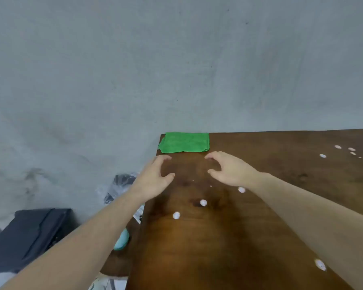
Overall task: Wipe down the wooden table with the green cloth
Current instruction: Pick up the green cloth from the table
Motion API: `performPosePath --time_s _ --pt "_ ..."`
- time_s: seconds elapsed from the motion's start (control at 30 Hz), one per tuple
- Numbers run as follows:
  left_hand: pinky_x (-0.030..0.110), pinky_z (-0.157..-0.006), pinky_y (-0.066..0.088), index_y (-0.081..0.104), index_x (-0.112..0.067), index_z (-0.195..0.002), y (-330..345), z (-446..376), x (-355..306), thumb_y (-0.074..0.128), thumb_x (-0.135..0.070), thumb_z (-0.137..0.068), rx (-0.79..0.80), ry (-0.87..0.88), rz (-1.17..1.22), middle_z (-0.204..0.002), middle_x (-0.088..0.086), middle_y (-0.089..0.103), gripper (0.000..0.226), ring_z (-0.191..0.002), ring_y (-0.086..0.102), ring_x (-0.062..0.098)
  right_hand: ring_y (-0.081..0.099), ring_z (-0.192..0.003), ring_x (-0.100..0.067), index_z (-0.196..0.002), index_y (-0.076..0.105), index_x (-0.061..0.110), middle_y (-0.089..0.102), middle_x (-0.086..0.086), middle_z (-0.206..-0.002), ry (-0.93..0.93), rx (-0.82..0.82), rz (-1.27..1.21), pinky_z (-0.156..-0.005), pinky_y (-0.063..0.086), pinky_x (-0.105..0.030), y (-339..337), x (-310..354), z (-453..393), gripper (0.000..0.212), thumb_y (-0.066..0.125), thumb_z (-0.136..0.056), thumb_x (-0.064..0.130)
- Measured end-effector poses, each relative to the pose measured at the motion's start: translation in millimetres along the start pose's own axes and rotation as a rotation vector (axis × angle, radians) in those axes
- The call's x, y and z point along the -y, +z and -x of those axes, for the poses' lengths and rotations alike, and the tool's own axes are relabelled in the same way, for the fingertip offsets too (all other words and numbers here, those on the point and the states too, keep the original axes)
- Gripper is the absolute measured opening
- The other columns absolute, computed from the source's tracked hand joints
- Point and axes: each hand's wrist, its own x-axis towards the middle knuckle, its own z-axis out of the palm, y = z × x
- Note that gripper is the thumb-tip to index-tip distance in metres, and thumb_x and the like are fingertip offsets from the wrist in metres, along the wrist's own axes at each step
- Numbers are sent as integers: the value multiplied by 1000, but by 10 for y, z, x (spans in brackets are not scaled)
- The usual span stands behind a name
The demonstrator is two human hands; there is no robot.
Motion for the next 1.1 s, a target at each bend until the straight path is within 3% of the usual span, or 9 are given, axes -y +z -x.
performPosePath --time_s 0.1,0.3,0.5,0.6,0.77,0.87,1.0,1.1 --pt "33 -105 40 45 -23 -140 9 -512 286 64 -30 -91 37 30 -29 -143 -2 46 53 -123 51 20 47 -133 -15 -144 45 28 48 6 -149 66 3 36 -109 39 -33 92 19 -479 50 56 -96 36" --pt "32 -110 34 52 -21 -135 209 -1286 764 61 -28 -90 67 101 -192 -139 1 51 47 -131 43 20 50 -125 -20 -139 50 27 57 2 -139 69 48 366 -99 44 -37 316 -95 -1205 45 51 -94 30" --pt "32 -107 38 55 -22 -136 417 -1654 1014 55 -30 -94 34 207 -287 -136 -3 56 43 -126 47 20 50 -125 -20 -137 53 26 58 3 -138 99 77 418 -99 43 -37 432 -329 -1587 42 49 -95 26" --pt "31 -102 41 68 -19 -122 474 -1780 1097 54 -22 -95 -37 249 -308 -125 -3 65 30 -115 54 21 55 -116 -20 -124 66 24 65 4 -126 116 15 392 -95 46 -37 451 -431 -1666 32 50 -96 26" --pt "37 -85 45 69 -18 -108 428 -1836 988 49 -19 -98 -150 196 -266 -102 0 72 22 -95 61 24 66 -100 -15 -111 73 26 72 7 -113 239 -188 12 -85 51 -29 371 -460 -1640 24 54 -97 28" --pt "38 -74 46 58 -14 -107 360 -1754 791 44 -14 -101 -223 126 -30 -87 2 66 15 -77 61 24 65 -92 -5 -99 71 31 72 12 -101 271 -232 -299 -79 47 -24 222 -404 -1619 12 59 -96 31" --pt "18 -70 43 49 -17 -104 196 -1699 447 40 -15 -103 -212 -36 311 -88 -5 60 10 -82 57 12 64 -92 8 -96 77 27 74 19 -95 278 -250 -583 -79 43 -8 -41 -330 -1485 11 67 -92 29" --pt "27 -69 41 49 -18 -102 66 -1606 172 38 -15 -103 -207 -18 377 -84 -6 57 12 -75 52 9 69 -93 -5 -103 77 26 75 13 -100 337 -285 -840 -91 53 -27 -266 -285 -1301 16 70 -90 32"
